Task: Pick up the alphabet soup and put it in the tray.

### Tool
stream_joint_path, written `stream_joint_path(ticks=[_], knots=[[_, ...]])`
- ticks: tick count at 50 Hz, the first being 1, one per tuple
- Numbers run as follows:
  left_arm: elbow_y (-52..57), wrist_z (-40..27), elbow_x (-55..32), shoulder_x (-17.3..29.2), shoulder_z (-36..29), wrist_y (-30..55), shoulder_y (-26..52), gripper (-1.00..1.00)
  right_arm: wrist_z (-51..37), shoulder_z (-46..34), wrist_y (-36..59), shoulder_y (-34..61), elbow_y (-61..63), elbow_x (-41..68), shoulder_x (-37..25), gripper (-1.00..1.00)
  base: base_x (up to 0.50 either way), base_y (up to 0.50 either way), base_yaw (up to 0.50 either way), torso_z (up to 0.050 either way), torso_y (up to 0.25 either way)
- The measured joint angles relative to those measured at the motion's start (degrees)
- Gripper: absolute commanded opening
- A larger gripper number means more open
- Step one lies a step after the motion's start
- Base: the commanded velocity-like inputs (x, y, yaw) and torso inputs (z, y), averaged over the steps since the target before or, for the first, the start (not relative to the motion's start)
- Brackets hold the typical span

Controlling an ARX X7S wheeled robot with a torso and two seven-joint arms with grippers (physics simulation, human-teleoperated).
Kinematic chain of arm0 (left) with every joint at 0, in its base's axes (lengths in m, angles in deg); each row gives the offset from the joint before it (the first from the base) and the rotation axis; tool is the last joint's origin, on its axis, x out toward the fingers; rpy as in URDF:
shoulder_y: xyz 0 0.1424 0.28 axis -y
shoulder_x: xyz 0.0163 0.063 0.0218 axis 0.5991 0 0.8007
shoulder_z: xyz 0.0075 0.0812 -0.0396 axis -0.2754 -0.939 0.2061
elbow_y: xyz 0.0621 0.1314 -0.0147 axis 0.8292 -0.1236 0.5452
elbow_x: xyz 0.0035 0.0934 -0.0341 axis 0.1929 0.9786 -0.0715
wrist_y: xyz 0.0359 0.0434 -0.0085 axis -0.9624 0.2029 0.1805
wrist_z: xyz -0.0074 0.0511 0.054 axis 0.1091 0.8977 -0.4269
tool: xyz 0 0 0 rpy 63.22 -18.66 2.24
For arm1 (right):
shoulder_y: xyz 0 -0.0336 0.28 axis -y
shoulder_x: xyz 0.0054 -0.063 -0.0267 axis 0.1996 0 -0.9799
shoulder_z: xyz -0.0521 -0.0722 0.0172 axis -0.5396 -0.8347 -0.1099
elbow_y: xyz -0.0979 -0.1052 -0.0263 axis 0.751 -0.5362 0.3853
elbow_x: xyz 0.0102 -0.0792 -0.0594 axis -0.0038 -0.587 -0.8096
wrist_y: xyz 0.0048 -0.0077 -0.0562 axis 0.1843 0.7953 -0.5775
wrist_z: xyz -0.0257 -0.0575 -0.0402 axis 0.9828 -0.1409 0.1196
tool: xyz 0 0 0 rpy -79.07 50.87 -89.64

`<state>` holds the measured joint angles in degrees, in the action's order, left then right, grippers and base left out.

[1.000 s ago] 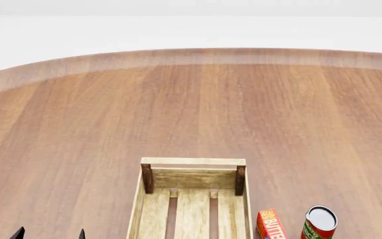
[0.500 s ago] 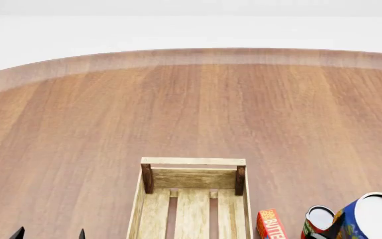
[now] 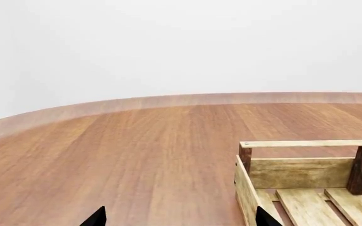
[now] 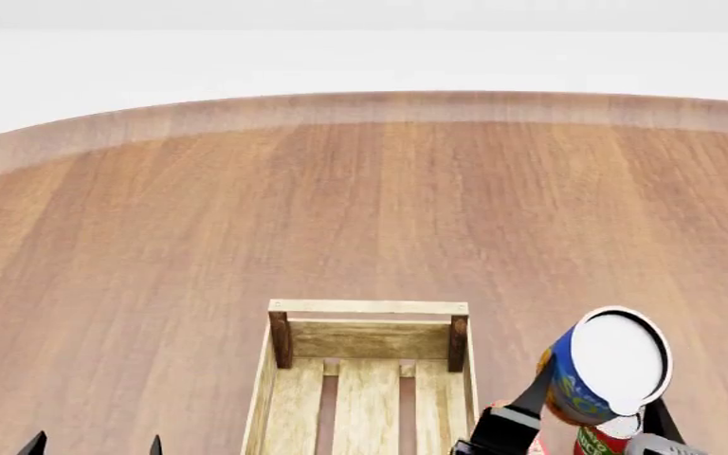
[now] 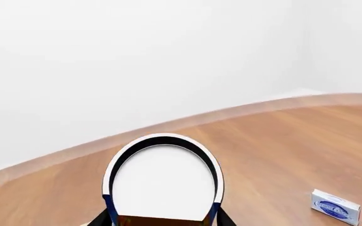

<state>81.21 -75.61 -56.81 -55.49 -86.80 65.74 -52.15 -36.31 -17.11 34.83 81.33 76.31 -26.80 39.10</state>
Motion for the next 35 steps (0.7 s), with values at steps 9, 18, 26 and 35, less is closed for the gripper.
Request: stream_joint_path(ticks=[9,18,26,35], knots=[[0.04,-0.19,-0.14,0.16,-0.17,-0.04,0.03,1.00,0.36,-3.57,1.44,2.43,0.14,-0.23,0.47,-1.00,0.00,0.00,0.00,0.000,0.001],[-0.01,-0.35,-0.32,0.29,-0.32,-0.11,0.09,1.00,1.85,-7.97,1.69,5.37,-1.78,-1.18,1.40,-1.00,0.00,0.00,0.00,0.002,0.000],[-0.12,-0.44,-0.53,0.40,-0.46,-0.16,0.17,1.00,4.20,-11.47,0.12,7.14,-5.33,-2.00,2.62,-1.00,0.00,0.00,0.00,0.000,0.001],[-0.22,-0.51,-0.80,0.53,-0.58,-0.25,0.28,1.00,7.24,-15.05,-2.13,8.94,-10.57,-2.90,4.11,-1.00,0.00,0.00,0.00,0.000,0.000]])
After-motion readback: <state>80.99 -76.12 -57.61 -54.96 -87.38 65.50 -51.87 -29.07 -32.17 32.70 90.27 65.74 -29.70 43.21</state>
